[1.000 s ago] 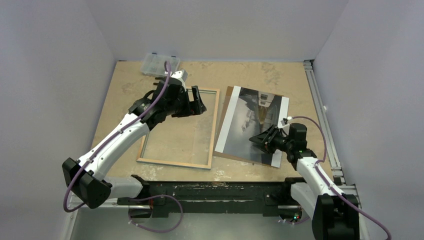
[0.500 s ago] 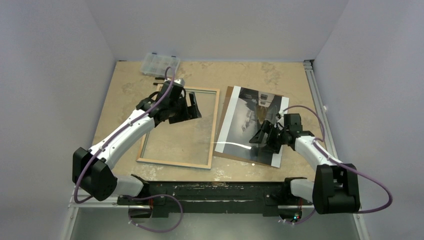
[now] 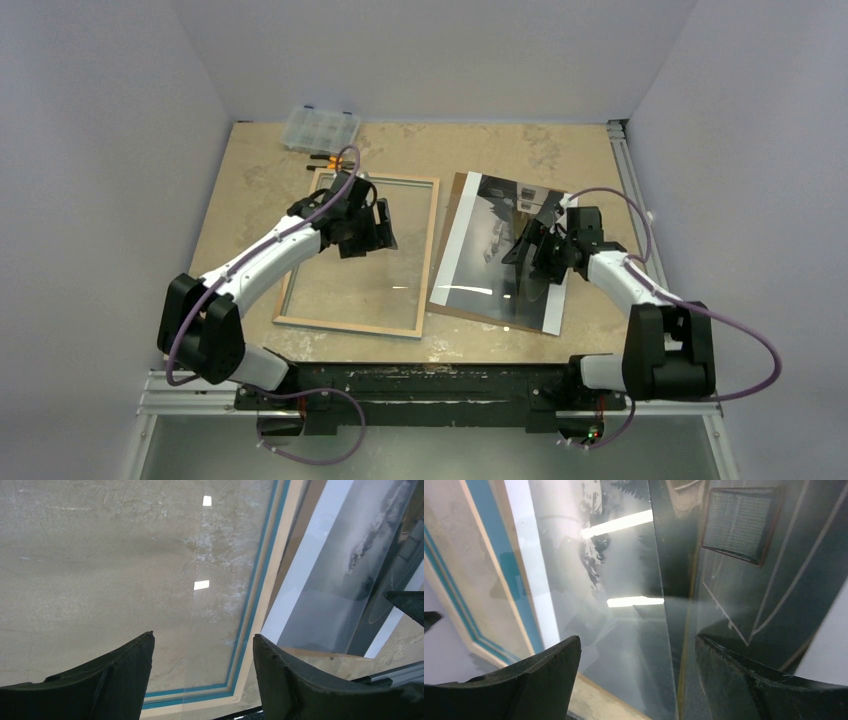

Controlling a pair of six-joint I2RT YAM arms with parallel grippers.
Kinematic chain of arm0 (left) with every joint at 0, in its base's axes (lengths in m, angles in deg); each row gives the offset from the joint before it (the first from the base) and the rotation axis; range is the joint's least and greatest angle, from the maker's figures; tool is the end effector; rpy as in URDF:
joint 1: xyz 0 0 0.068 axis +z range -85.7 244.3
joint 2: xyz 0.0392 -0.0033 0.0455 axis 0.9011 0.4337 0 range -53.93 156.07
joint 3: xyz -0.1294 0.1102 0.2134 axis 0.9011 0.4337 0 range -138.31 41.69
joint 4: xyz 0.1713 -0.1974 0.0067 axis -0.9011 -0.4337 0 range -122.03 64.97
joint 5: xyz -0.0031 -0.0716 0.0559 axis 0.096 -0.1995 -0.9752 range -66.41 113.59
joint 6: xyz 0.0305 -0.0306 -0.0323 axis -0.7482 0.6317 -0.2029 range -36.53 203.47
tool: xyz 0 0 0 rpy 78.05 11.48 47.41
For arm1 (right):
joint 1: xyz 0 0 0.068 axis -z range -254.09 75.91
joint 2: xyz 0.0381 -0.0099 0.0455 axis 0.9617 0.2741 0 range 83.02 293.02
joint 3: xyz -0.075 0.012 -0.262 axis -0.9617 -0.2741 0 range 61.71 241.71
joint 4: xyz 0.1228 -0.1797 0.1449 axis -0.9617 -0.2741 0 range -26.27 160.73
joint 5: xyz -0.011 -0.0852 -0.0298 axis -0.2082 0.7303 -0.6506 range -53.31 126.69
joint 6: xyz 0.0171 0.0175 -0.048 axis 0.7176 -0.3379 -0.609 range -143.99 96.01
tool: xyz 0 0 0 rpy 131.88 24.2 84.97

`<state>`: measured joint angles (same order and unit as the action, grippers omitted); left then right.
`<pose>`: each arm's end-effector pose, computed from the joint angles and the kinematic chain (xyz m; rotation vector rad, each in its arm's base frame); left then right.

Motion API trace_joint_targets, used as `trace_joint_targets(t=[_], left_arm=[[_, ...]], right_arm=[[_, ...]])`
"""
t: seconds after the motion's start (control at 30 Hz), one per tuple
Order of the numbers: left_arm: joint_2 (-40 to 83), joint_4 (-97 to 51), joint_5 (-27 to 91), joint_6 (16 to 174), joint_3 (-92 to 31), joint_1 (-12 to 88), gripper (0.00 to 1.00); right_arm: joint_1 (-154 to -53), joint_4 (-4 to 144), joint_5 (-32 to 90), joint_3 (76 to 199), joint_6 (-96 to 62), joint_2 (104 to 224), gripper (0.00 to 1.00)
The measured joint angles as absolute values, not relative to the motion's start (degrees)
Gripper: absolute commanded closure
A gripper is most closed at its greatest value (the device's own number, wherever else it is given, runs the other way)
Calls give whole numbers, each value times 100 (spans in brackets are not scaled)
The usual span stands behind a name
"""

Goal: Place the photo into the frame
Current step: Place the photo frame item at the center of the board.

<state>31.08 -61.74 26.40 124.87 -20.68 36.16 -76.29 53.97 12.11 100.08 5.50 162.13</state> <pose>0.2655 -0.1441 0.2433 -0.2928 2.6740 -0.4746 0.2514 0.0244 0.1686 0.4549 2.5773 0.7554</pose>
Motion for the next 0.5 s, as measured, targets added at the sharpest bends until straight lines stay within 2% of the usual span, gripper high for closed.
trace_joint_targets(t=[0.5], left_arm=[[4300, -5092, 3584, 12625, -1792, 3644, 37]], right_arm=[[-7626, 6252, 525, 10089, 854, 16814, 18]])
